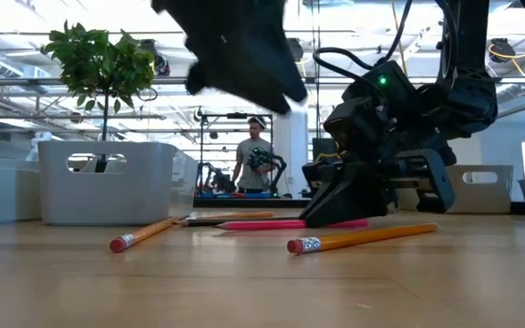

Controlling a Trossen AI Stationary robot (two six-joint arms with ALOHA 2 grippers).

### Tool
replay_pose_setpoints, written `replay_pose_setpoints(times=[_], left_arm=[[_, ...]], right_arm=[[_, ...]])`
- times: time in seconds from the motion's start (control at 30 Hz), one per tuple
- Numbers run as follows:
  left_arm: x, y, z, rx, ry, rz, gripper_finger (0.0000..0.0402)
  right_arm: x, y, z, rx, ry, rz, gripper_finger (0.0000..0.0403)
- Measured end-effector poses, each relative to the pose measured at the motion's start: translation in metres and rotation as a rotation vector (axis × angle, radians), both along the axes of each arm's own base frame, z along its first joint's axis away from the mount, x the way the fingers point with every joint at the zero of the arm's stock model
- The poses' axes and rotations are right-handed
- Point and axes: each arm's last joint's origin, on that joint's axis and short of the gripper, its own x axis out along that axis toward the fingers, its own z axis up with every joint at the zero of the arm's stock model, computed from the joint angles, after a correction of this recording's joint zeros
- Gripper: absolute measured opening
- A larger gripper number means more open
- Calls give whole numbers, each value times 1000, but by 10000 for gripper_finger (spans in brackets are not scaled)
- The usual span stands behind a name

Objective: Sort crayons/erasers/pens/pencils in bins
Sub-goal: Put the pink pencil into the bottom left gray bin

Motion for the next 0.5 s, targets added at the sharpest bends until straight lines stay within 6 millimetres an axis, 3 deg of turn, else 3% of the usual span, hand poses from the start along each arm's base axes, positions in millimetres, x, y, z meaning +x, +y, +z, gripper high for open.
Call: replay_pose_setpoints(times=[0.23,0.5], left_arm=[[9,-3,-20,-5,90,-15,154],[7,-2,-23,5,124,-26,250]], right_arm=[[0,2,0,-16,-6,-11,12],[1,3,0,-37,-22,4,12]])
